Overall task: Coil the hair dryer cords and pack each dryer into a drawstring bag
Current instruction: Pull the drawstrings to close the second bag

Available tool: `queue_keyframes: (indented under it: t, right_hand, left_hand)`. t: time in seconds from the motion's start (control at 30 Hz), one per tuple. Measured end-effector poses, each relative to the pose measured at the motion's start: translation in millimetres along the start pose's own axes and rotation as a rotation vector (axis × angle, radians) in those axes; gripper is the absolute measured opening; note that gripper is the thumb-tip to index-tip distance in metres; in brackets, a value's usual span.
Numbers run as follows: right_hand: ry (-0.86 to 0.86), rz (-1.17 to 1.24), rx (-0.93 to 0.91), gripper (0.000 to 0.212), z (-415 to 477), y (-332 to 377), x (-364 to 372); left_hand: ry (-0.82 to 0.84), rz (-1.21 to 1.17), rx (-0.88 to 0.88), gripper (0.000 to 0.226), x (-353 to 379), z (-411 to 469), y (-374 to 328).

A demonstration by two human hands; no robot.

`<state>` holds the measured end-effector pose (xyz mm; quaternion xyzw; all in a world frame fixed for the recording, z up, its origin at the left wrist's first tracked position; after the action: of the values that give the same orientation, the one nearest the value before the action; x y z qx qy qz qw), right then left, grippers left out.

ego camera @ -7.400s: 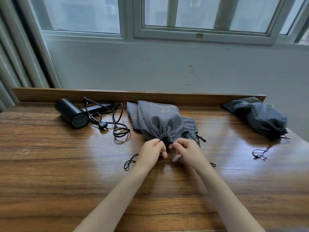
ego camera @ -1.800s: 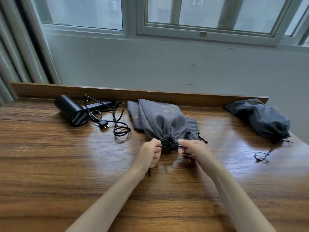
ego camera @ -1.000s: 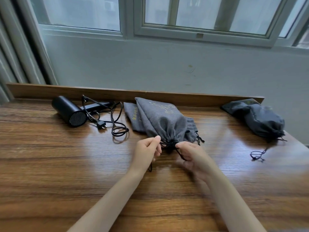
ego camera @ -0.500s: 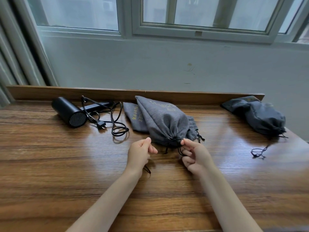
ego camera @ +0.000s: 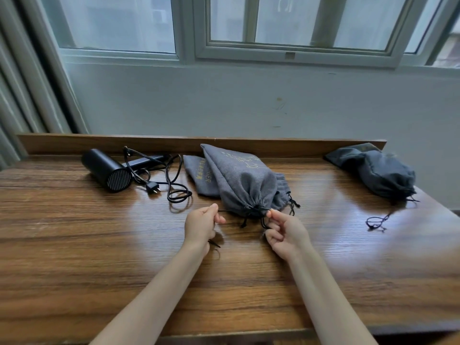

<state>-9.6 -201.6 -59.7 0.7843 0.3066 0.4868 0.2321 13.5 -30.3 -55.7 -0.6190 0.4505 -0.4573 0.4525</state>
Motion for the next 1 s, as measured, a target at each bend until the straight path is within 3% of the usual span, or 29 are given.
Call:
queue_keyframes:
  t: [0.1, 0.2, 0.3, 0.43, 0.53, 0.63, 0.73, 0.87, 1.0]
  right_hand:
    - [-0.012, -0.079, -0.088, 0.025, -2.2, -1.9, -1.8]
    - [-0.088, -0.433, -0.186, 0.029, -4.9, 7.6, -6.9]
    - [-0.141, -0.930, -0.396, 0.032, -7.8, 32.1, -0.5]
    - [-0.239, -1.164, -0.714, 0.012, 2.6, 65.5, 20.8]
    - [-0.245, -1.113, -0.525, 0.016, 35.1, 74.6, 32.4]
    - [-0.216, -0.927, -0.168, 0.050, 63.5, 66.4, 39.5]
    - [-0.231, -0.971, -0.072, 0.067, 76.1, 62.0, 39.9]
    - [-0.238, -1.046, -0.042, 0.083, 81.8, 56.7, 41.3]
    - [-0.139, -0.880, -0.165, 0.078, 78.3, 52.2, 45.7]
  left_hand:
    - [-0.006, 0.108, 0.079, 0.049, -1.0, -2.8, -2.8]
    - [-0.005, 0.289, 0.228, 0.060, -6.4, -6.9, -10.1]
    - [0.020, 0.368, 0.360, 0.046, -5.3, -8.3, -28.1]
    - [-0.010, 0.410, 0.462, 0.029, 15.9, 8.9, -57.3]
    - [-0.046, 0.299, 0.230, 0.030, 33.2, 32.2, -63.9]
    - [-0.004, 0.083, -0.123, 0.091, 43.9, 44.4, -53.5]
    - [0.030, -0.031, -0.281, 0.108, 50.8, 53.3, -44.7]
    - [0.038, 0.080, -0.257, 0.107, 54.8, 62.4, -41.2]
    - [0.026, 0.064, -0.130, 0.085, 65.5, 62.3, -38.5]
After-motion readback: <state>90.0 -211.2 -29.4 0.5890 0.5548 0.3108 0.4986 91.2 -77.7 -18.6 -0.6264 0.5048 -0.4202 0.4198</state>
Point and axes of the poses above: each hand's wrist, its own z-axis towards the middle knuckle, its own x-axis out of the palm, y = z × x, the point moved 3 cm from there along z, towards the middle knuckle, and after that the axes turned 4 degrees about -z, right-handed, at the moved point
